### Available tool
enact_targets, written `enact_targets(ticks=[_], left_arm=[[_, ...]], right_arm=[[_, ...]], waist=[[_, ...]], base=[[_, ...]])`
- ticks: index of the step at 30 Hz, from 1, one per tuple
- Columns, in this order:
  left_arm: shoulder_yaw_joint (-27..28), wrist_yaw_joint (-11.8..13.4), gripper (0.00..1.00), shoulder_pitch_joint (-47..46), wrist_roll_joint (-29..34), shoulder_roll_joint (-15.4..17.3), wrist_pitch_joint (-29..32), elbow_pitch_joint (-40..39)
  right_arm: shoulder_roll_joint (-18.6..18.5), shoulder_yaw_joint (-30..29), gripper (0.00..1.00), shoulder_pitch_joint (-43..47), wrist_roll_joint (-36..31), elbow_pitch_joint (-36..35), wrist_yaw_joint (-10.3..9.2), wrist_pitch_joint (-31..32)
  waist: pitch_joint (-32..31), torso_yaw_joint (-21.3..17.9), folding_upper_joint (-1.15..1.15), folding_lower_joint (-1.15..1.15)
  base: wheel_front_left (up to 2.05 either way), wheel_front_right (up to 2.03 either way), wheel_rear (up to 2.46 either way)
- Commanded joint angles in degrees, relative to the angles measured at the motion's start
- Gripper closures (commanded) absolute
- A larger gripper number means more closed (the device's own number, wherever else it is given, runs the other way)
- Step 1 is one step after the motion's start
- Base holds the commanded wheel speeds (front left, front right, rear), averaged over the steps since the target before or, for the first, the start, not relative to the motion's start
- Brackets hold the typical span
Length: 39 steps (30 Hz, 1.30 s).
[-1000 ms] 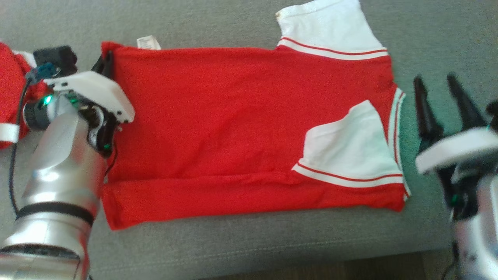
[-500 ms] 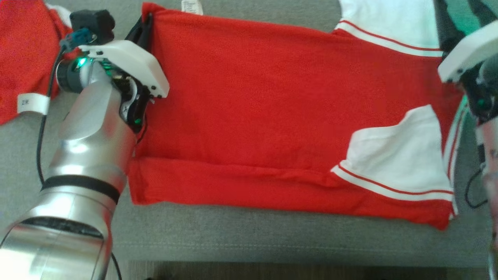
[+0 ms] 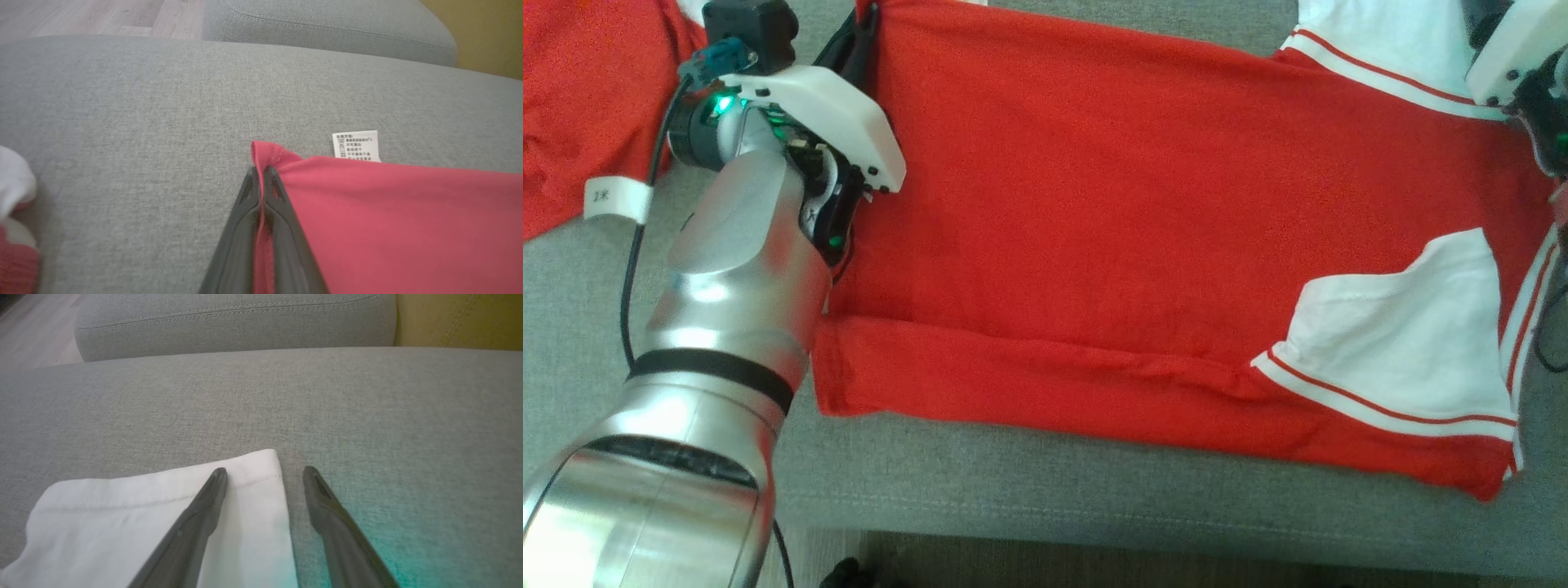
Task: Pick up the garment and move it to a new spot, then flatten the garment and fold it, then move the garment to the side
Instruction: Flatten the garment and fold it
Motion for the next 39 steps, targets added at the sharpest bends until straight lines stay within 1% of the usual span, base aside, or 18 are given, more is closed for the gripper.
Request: enact_targets(ticks=[1,3,8,13,16,18,24,25,29,32,39], left_arm=[[0.69,-0.08,1.0,-2.29,-0.6,1.89,-0.55,-0.8],[0.6,-0.13,1.0,-2.41,-0.87,1.86,-0.72,-0.48],[0.52,-0.22,1.0,-1.77,-1.19,2.64,-1.23,-0.51],[0.71,-0.26,1.0,0.4,-1.21,4.29,-1.54,-2.79],[1.3,-0.2,1.0,2.38,-1.07,5.53,-1.59,-6.13],[1.68,-0.11,1.0,4.15,-0.79,6.44,-1.6,-8.78],[3.01,0.48,1.0,11.26,-0.44,8.77,-1.61,-16.64],[3.01,0.48,1.0,11.26,-0.44,8.77,-1.61,-16.64],[4.22,1.11,1.0,17.54,-0.44,10.35,-1.61,-23.02],[5.57,1.86,0.99,22.68,-1.0,11.32,-1.62,-27.89],[7.38,3.12,1.0,33.02,-3.41,13.23,-1.55,-35.41]], right_arm=[[-0.01,1.25,1.0,-0.43,0.89,-0.5,-0.04,0.52],[-0.18,2.32,1.0,-1.0,1.75,-0.01,-0.04,0.03],[-1.38,4.48,1.0,-0.11,4.35,-2.54,-0.04,-5.65],[-4.05,7.34,1.0,3.26,6.23,-8.4,-0.04,-10.57],[-5.64,7.91,1.0,6.02,6.95,-12.57,-0.04,-13.11],[-6.08,7.86,1.0,8.37,7.67,-15.52,-0.04,-13.96],[-6.62,7.42,1.0,17.97,8.39,-25.17,-0.04,-13.58],[-6.62,7.42,1.0,17.97,8.39,-25.17,-0.04,-13.58],[-6.23,6.05,1.0,26.49,8.51,-31.73,-0.04,-12.01],[-5.28,4.36,1.0,33.25,8.72,-36.22,-0.04,-10.32],[-1.76,-0.74,1.0,46.46,8.82,-44.24,-0.04,-7.17]], waist=[[-0.02,-0.02,0.0,0.0],[-0.16,-0.11,0.0,0.0],[-1.71,-0.85,0.0,0.0],[-3.98,-1.83,0.0,0.0],[-5.35,-2.43,0.0,0.0],[-6.2,-2.8,0.0,0.0],[-8.34,-4.06,0.0,0.0],[-8.34,-4.06,0.0,0.0],[-9.59,-4.98,0.0,0.0],[-10.36,-5.75,0.0,0.0],[-11.33,-6.89,0.0,0.0]], base=[[0.0,0.0,0.0],[0.0,0.0,0.0],[0.0,0.0,0.0],[0.0,0.0,0.0],[0.0,0.0,0.0],[0.0,0.0,0.0],[0.0,0.0,0.0],[0.0,0.0,0.0],[0.0,0.0,0.0],[0.0,0.0,0.0],[0.0,0.0,0.0]])
